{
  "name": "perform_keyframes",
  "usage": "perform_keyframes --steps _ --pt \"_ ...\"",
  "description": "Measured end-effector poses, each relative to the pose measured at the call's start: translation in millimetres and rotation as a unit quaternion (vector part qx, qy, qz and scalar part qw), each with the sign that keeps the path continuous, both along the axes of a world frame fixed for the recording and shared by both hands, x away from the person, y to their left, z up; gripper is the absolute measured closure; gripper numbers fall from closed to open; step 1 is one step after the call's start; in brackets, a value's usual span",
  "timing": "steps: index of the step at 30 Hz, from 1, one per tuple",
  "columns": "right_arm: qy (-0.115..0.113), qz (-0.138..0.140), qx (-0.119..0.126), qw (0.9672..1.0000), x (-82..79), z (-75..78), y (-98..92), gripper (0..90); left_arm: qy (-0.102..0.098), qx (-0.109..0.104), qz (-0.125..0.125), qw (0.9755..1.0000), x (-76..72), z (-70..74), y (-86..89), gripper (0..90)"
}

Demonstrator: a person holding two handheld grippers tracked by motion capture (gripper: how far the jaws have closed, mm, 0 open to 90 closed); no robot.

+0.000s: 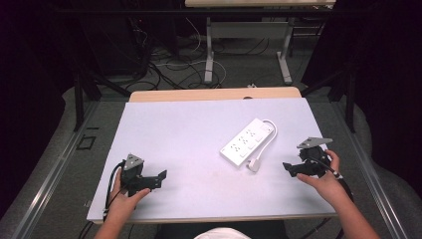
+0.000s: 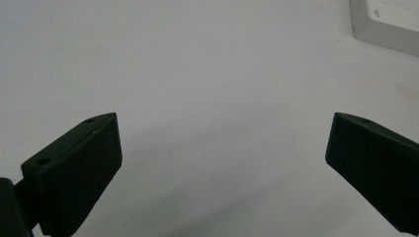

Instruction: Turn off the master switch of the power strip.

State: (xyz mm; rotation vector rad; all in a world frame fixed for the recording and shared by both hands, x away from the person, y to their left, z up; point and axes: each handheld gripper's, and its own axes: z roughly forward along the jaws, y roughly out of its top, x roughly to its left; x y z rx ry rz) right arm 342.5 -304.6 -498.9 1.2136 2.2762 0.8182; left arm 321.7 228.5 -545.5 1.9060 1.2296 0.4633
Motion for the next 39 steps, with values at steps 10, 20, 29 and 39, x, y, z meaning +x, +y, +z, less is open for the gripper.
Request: perform_keyframes --steps 10,20,29,39 --pt "0.007 0.008 -0.016 0.9998 10.5 6.8 5.6 19.6 0.003 -0.001 0.000 1.0000 -0.1 0.3 0.7 0.8" --pt "0.012 0.014 -0.021 0.9996 22.8 14.6 10.7 21.8 0.003 -0.002 0.003 1.0000 -0.2 -0.1 0.8 0.9" --pt "0.021 0.013 -0.016 0.9996 33.6 26.1 12.7 27.1 0.002 -0.001 0.002 1.0000 0.0 -0.2 1.1 0.9" --pt "0.025 0.009 -0.018 0.9995 44.6 38.4 15.2 32.0 0.004 -0.001 0.002 1.0000 0.0 -0.3 1.1 1.0"
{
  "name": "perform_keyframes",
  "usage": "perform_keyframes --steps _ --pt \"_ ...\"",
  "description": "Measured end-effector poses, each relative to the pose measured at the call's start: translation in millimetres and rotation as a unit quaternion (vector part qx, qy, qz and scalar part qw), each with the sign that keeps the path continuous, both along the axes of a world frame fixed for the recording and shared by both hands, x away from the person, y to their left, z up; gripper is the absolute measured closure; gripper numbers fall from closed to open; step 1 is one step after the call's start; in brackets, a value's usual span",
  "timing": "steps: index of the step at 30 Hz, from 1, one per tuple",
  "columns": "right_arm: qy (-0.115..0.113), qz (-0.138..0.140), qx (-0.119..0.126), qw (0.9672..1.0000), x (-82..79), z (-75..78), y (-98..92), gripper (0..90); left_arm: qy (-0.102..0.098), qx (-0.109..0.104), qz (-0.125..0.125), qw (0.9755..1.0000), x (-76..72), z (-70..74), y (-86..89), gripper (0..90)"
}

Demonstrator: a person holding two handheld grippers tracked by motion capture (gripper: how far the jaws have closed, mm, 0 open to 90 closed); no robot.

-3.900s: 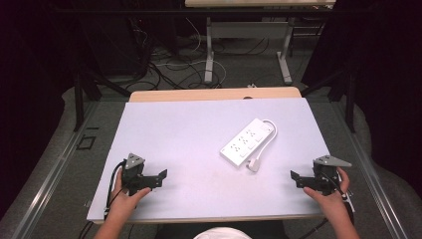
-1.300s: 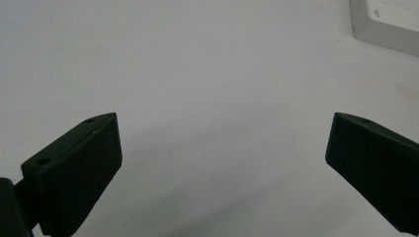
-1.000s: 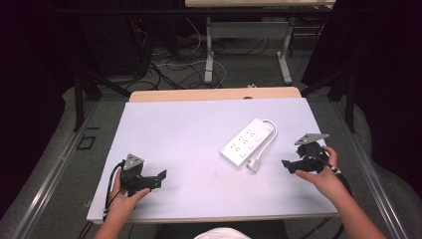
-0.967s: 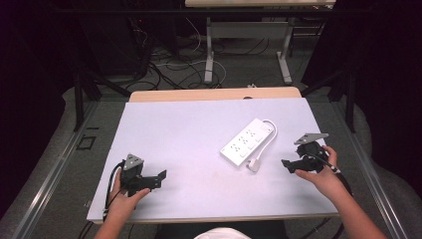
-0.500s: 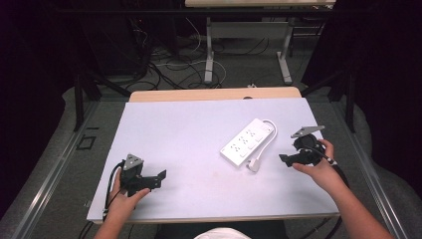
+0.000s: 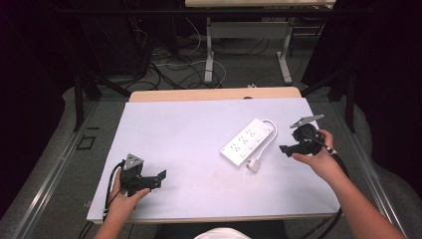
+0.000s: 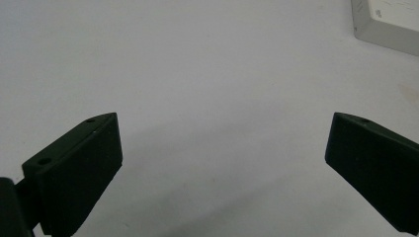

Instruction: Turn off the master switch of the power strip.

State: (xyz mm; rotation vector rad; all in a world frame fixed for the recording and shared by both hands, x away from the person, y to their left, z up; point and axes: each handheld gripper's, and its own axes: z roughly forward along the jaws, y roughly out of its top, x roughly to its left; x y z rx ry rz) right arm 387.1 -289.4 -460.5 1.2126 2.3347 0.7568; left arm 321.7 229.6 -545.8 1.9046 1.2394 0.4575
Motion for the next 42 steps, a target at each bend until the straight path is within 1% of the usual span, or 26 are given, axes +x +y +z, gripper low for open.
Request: perform_keyframes --steps 1,4,5,6,9,11,12,13,14,15,17,19,21,23,25,26,27,31,32,34,35,36,38,39,40,42 --pt "0.000 0.000 -0.004 1.0000 3.0 2.4 0.6 32.4 0.000 0.000 0.000 1.0000 0.0 0.1 0.1 1.0" --pt "0.007 -0.003 -0.003 1.0000 7.8 4.1 3.4 32.5 0.001 -0.001 -0.001 1.0000 0.2 -0.1 0.1 1.0" --pt "0.004 -0.004 -0.008 1.0000 9.6 4.5 3.5 32.7 0.001 -0.001 -0.001 1.0000 0.2 -0.1 0.1 1.0" --pt "0.007 -0.008 -0.010 0.9999 10.9 5.3 4.0 32.8 0.000 0.000 -0.001 1.0000 0.4 -0.2 0.1 1.0" --pt "0.009 -0.016 -0.010 0.9998 15.9 6.0 6.4 33.0 0.001 0.000 -0.001 1.0000 0.3 -0.1 0.3 1.0" --pt "0.009 -0.013 -0.011 0.9998 19.0 7.0 6.7 34.1 0.000 0.000 -0.001 1.0000 0.3 0.0 0.6 1.0" --pt "0.012 -0.019 -0.010 0.9997 20.4 7.3 7.9 34.2 0.000 0.000 -0.001 1.0000 0.3 0.0 0.6 1.0" --pt "0.009 -0.018 -0.013 0.9997 21.9 7.7 8.0 34.7 0.001 0.000 -0.001 1.0000 0.2 0.0 0.7 1.0" --pt "0.010 -0.014 -0.013 0.9998 23.3 8.4 8.1 35.1 0.002 0.000 -0.001 1.0000 0.2 0.0 0.7 1.0" --pt "0.011 -0.017 -0.013 0.9997 24.4 9.1 8.9 35.6 0.002 0.000 -0.001 1.0000 0.3 0.0 0.7 1.0" --pt "0.010 -0.014 -0.012 0.9998 27.4 9.4 9.9 36.7 0.001 0.000 -0.001 1.0000 0.3 -0.1 0.7 1.0" --pt "0.012 -0.020 -0.013 0.9997 29.6 10.3 11.6 36.8 0.001 0.001 -0.001 1.0000 0.4 -0.1 0.7 1.0" --pt "0.009 -0.017 -0.016 0.9997 31.4 10.7 11.5 37.0 0.001 0.000 -0.001 1.0000 0.4 -0.1 0.7 1.0" --pt "0.011 -0.021 -0.017 0.9996 35.4 12.2 13.3 37.1 0.001 0.000 -0.001 1.0000 0.4 -0.1 0.8 1.0" --pt "0.013 -0.020 -0.013 0.9996 38.2 13.0 14.2 37.3 0.001 0.000 -0.001 1.0000 0.4 0.0 0.9 1.1" --pt "0.014 -0.027 -0.015 0.9994 39.1 13.7 15.3 37.3 0.001 0.000 -0.001 1.0000 0.4 0.0 1.0 1.1" --pt "0.013 -0.021 -0.015 0.9996 40.5 14.3 15.2 37.6 0.000 0.000 -0.001 1.0000 0.5 -0.1 1.1 1.1" --pt "0.016 -0.024 -0.013 0.9995 44.6 15.8 17.4 38.8 0.002 0.002 -0.001 1.0000 0.5 -0.3 1.0 1.2" --pt "0.020 -0.023 -0.012 0.9995 47.2 17.4 18.6 39.1 0.002 0.001 -0.001 1.0000 0.5 -0.3 1.0 1.1" --pt "0.017 -0.025 -0.010 0.9995 49.8 18.7 19.6 39.7 0.002 0.001 -0.001 1.0000 0.6 -0.3 1.1 1.2" --pt "0.020 -0.026 -0.008 0.9994 51.2 18.9 20.9 40.4 0.002 0.000 -0.001 1.0000 0.7 -0.3 1.2 1.1" --pt "0.020 -0.026 -0.012 0.9994 52.5 19.6 21.6 40.8 -0.001 0.001 0.001 1.0000 1.1 -0.6 1.3 1.2" --pt "0.016 -0.022 -0.014 0.9995 55.3 19.6 23.8 40.9 -0.001 0.001 0.001 1.0000 1.2 -0.6 1.4 1.2" --pt "0.018 -0.028 -0.013 0.9993 56.0 19.6 25.9 41.3 -0.001 0.001 0.001 1.0000 1.2 -0.6 1.4 1.2" --pt "0.022 -0.028 -0.010 0.9993 56.9 20.0 27.1 41.4 -0.001 0.001 0.001 1.0000 1.2 -0.6 1.4 1.2" --pt "0.023 -0.028 -0.012 0.9993 59.4 19.6 29.6 41.4 -0.001 0.001 0.001 1.0000 1.2 -0.6 1.4 1.2"
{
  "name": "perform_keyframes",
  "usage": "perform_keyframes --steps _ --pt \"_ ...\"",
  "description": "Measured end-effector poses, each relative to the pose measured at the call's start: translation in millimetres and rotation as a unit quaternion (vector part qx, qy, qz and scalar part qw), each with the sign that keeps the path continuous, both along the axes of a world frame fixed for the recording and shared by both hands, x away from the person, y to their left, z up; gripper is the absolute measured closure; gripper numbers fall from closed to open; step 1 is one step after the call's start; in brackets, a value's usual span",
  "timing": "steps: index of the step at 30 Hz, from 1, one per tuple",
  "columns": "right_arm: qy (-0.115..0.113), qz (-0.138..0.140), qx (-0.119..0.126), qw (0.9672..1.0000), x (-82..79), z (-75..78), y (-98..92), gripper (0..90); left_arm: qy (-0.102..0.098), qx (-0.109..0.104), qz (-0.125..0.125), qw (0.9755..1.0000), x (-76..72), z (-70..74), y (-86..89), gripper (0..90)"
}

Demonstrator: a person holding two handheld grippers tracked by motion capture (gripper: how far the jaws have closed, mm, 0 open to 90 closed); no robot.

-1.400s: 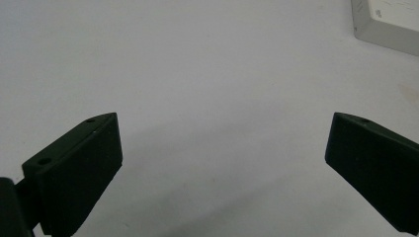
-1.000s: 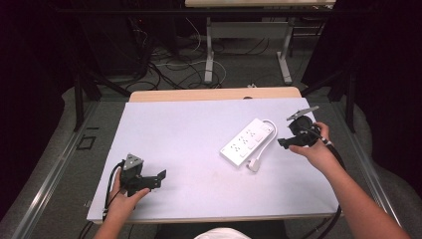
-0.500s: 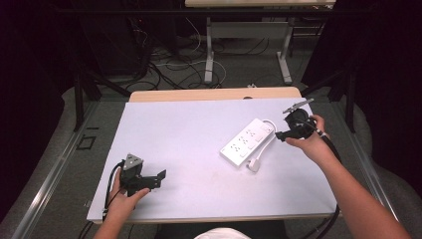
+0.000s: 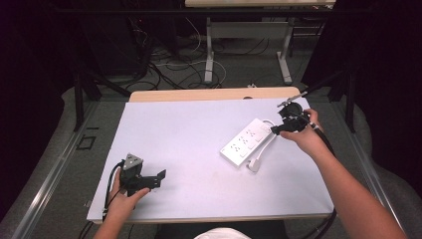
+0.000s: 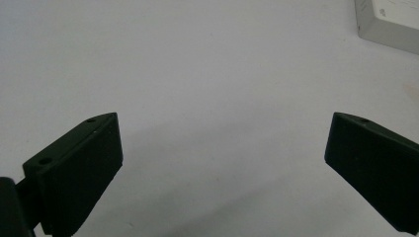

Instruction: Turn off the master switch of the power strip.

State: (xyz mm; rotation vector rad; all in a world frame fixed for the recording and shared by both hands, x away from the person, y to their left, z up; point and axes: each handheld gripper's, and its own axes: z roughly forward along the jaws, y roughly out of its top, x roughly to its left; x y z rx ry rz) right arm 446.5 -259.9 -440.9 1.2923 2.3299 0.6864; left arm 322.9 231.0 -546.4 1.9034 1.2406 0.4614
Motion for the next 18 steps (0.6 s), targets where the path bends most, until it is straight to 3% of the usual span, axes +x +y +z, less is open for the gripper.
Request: perform_keyframes --steps 13,18 --pt "0.008 -0.031 0.007 0.9995 20.0 -9.3 6.6 47.1 0.002 0.002 -0.001 1.0000 0.1 -0.1 1.2 1.2" --pt "0.018 -0.056 0.026 0.9979 29.8 -13.5 5.2 52.4 0.002 0.002 -0.001 1.0000 0.2 -0.1 1.2 1.2"
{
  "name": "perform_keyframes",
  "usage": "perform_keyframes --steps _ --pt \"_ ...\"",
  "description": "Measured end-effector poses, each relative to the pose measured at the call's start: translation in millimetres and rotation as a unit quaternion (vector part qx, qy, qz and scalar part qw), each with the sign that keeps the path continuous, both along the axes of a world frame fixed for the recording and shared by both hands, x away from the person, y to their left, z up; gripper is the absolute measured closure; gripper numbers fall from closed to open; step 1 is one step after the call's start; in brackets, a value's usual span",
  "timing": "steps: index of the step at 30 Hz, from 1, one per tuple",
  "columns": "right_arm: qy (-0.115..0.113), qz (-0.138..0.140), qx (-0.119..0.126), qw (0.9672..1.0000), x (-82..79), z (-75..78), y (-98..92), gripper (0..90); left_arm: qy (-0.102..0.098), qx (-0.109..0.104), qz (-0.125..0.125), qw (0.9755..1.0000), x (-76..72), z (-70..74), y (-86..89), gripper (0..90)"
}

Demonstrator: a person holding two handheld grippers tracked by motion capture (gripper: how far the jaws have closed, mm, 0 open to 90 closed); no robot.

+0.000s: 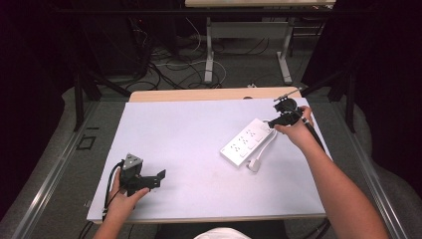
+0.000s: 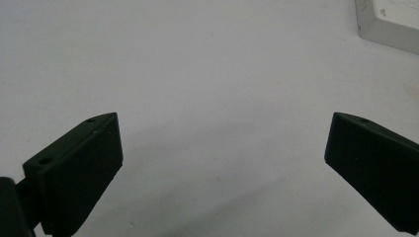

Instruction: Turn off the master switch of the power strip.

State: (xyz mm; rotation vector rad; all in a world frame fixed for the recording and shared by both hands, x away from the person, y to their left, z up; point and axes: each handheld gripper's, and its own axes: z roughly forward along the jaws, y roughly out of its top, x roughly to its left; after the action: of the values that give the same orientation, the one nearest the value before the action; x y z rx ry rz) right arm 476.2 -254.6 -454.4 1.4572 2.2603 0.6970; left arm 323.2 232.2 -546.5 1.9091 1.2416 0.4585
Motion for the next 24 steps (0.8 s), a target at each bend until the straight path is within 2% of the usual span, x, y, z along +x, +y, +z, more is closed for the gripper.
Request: perform_keyframes --steps 3,4,5,6,9,12,17,22,24 --pt "0.008 -0.005 0.007 0.9999 4.7 -2.2 -1.0 55.7 0.000 0.000 0.000 1.0000 0.1 -0.2 0.0 1.2" --pt "0.011 -0.004 0.003 0.9999 5.9 -2.4 -2.1 56.9 0.001 0.000 0.000 1.0000 0.2 -0.2 0.0 1.2" --pt "0.011 -0.004 0.003 0.9999 5.9 -2.4 -2.1 56.9 0.001 0.000 0.000 1.0000 0.2 -0.2 0.0 1.2" --pt "0.013 -0.012 0.013 0.9998 8.4 -3.5 -1.6 59.6 0.001 0.001 -0.001 1.0000 0.2 -0.3 -0.1 1.3" --pt "0.015 -0.016 0.009 0.9997 11.7 -5.0 -3.3 62.6 0.001 0.001 -0.001 1.0000 0.1 -0.3 0.1 1.3" --pt "0.017 -0.023 0.019 0.9994 14.6 -7.9 -3.4 63.8 0.001 0.000 0.000 1.0000 0.3 -0.4 0.4 1.3" --pt "0.011 -0.026 0.012 0.9995 19.2 -11.7 -4.7 66.3 -0.001 0.000 0.001 1.0000 0.1 -0.4 0.4 1.3" --pt "0.014 -0.038 0.018 0.9990 23.4 -15.5 -2.0 68.6 0.001 -0.001 0.000 1.0000 0.2 -0.6 0.6 1.3" --pt "0.014 -0.035 0.018 0.9991 25.2 -17.6 -1.6 70.5 0.001 -0.001 0.001 1.0000 0.2 -0.7 0.8 1.3"
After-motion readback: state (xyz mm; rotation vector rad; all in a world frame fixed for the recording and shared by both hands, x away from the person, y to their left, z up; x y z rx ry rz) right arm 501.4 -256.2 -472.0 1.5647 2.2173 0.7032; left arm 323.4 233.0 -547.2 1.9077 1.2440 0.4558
